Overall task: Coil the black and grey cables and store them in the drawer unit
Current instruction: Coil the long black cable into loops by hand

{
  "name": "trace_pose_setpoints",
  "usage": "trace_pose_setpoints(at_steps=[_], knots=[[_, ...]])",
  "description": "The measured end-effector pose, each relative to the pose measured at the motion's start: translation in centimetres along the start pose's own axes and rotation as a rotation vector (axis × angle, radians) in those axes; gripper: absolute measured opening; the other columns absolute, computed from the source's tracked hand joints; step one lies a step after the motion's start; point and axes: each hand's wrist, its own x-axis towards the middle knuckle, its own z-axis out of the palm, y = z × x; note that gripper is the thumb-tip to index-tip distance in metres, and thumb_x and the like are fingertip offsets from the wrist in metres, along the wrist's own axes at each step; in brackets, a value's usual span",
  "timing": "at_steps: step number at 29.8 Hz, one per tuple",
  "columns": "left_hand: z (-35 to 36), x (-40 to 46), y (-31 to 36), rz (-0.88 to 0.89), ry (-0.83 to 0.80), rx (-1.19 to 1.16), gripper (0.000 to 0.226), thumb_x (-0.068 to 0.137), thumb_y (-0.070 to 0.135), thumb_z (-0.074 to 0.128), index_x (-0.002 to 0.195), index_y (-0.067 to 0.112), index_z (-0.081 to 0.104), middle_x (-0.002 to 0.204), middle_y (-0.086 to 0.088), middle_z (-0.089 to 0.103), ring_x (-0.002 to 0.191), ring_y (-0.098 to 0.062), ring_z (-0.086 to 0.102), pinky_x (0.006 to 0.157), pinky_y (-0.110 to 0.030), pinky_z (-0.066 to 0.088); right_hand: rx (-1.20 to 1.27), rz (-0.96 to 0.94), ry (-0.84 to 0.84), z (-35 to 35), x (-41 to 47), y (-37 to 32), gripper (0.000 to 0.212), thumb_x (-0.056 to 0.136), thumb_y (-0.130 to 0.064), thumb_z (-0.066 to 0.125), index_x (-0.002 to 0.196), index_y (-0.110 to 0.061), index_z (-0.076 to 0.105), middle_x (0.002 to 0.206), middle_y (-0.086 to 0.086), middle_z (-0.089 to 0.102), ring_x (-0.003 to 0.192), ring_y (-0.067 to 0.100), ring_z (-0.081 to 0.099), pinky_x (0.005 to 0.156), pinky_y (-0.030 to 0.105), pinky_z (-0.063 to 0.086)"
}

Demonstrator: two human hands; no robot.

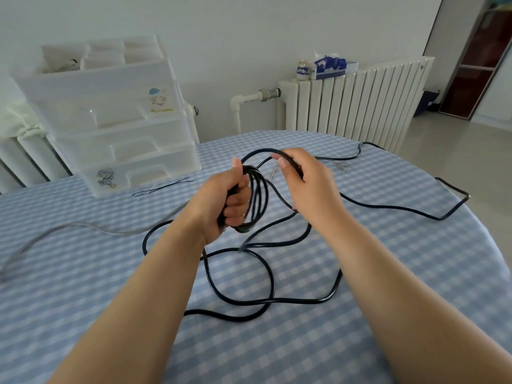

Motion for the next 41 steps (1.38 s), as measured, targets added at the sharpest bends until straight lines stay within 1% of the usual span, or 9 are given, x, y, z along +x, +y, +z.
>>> trace_pose_setpoints(at_steps=[3, 5, 7, 10, 14, 23, 27, 33, 41], knots=[[-0.4, 0.1, 0.0, 0.061, 0.11, 0.135, 0.045, 0.099, 0.05, 0.036, 0.067, 0.02, 0.037, 0.051, 0.006, 0.022, 0.04, -0.008, 0.015, 0.035, -0.019, 0.017, 0.119, 0.018, -0.012, -0.7, 0.6, 0.0, 0.015, 0.092, -0.039, 0.06, 0.097, -0.027, 0.066, 0.076, 0.005, 0.068, 0.066, 0.02, 0.061, 0.061, 0.04, 0.048], [-0.5, -0.1, 0.0, 0.059, 0.1, 0.154, 0.045, 0.099, 0.05, 0.036, 0.067, 0.019, 0.036, 0.051, 0.006, 0.022, 0.041, -0.008, 0.015, 0.035, -0.019, 0.016, 0.099, -0.035, 0.009, -1.1, 0.6, 0.2, 0.015, 0.092, -0.035, 0.06, 0.103, -0.027, 0.067, 0.065, -0.011, 0.063, 0.055, 0.007, 0.053, 0.053, 0.029, 0.04], [-0.4, -0.4, 0.3, 0.016, 0.013, 0.089, 0.045, 0.097, 0.051, 0.037, 0.067, 0.019, 0.036, 0.048, 0.008, 0.021, 0.037, -0.006, 0.015, 0.034, -0.018, 0.014, 0.01, -0.117, 0.063, -1.4, 0.5, 0.7, 0.023, 0.096, -0.031, 0.056, 0.118, -0.03, 0.064, 0.062, -0.02, 0.057, 0.049, 0.001, 0.045, 0.051, 0.023, 0.035], [-0.4, -1.2, 1.2, -0.024, -0.165, -0.033, 0.043, 0.086, 0.057, 0.039, 0.066, 0.019, 0.036, 0.042, 0.012, 0.022, 0.035, -0.005, 0.009, 0.033, -0.016, 0.007, -0.084, -0.179, 0.082, -1.6, 0.6, 1.6, 0.032, 0.099, -0.025, 0.051, 0.13, -0.032, 0.057, 0.091, -0.017, 0.067, 0.059, -0.01, 0.048, 0.059, 0.015, 0.035], [-0.6, -1.8, 1.8, 0.019, -0.215, -0.149, 0.046, 0.086, 0.062, 0.032, 0.066, 0.02, 0.036, 0.046, 0.011, 0.013, 0.036, -0.006, 0.004, 0.031, -0.014, 0.007, -0.045, -0.09, -0.103, -1.4, 0.7, 1.5, 0.036, 0.102, -0.024, 0.043, 0.13, -0.043, 0.053, 0.066, -0.02, 0.056, 0.056, -0.001, 0.048, 0.059, 0.021, 0.039], [-0.6, -0.8, 1.9, 0.154, -0.051, -0.606, 0.043, 0.099, 0.04, 0.034, 0.061, 0.02, 0.038, 0.036, 0.01, 0.023, 0.031, -0.008, 0.006, 0.025, -0.014, 0.011, -0.003, 0.09, -0.387, 1.6, -0.7, -1.0, 0.04, 0.103, -0.023, 0.028, 0.139, -0.039, 0.037, 0.074, -0.003, 0.058, 0.064, 0.017, 0.057, 0.06, 0.03, 0.046], [-0.4, -0.5, 1.8, 0.21, 0.104, -0.671, 0.041, 0.099, 0.035, 0.035, 0.062, 0.019, 0.037, 0.04, 0.009, 0.021, 0.027, -0.006, 0.016, 0.027, -0.017, 0.012, 0.129, 0.205, -0.425, 2.3, -0.8, -1.2, 0.04, 0.104, -0.022, 0.027, 0.139, -0.033, 0.042, 0.061, -0.009, 0.042, 0.035, 0.0, 0.036, 0.037, 0.012, 0.027], [-0.3, -0.5, 1.7, 0.266, 0.239, -0.75, 0.041, 0.099, 0.034, 0.035, 0.062, 0.019, 0.037, 0.044, 0.009, 0.02, 0.03, -0.006, 0.016, 0.029, -0.018, 0.014, 0.349, 0.355, -0.486, 2.6, -1.4, -2.6, 0.039, 0.103, -0.014, 0.023, 0.114, -0.043, 0.048, 0.072, 0.006, 0.031, 0.052, 0.012, 0.024, 0.044, 0.024, 0.024], [0.5, -0.7, 1.8, 0.379, 0.477, -0.607, 0.042, 0.1, 0.04, 0.034, 0.063, 0.021, 0.035, 0.049, 0.008, 0.022, 0.04, -0.01, 0.015, 0.038, -0.022, 0.017, 0.42, 0.468, -0.628, 3.0, -2.7, -4.1, 0.039, 0.098, -0.008, 0.036, 0.132, -0.024, 0.046, 0.08, 0.004, 0.049, 0.063, 0.017, 0.054, 0.042, 0.023, 0.046]])
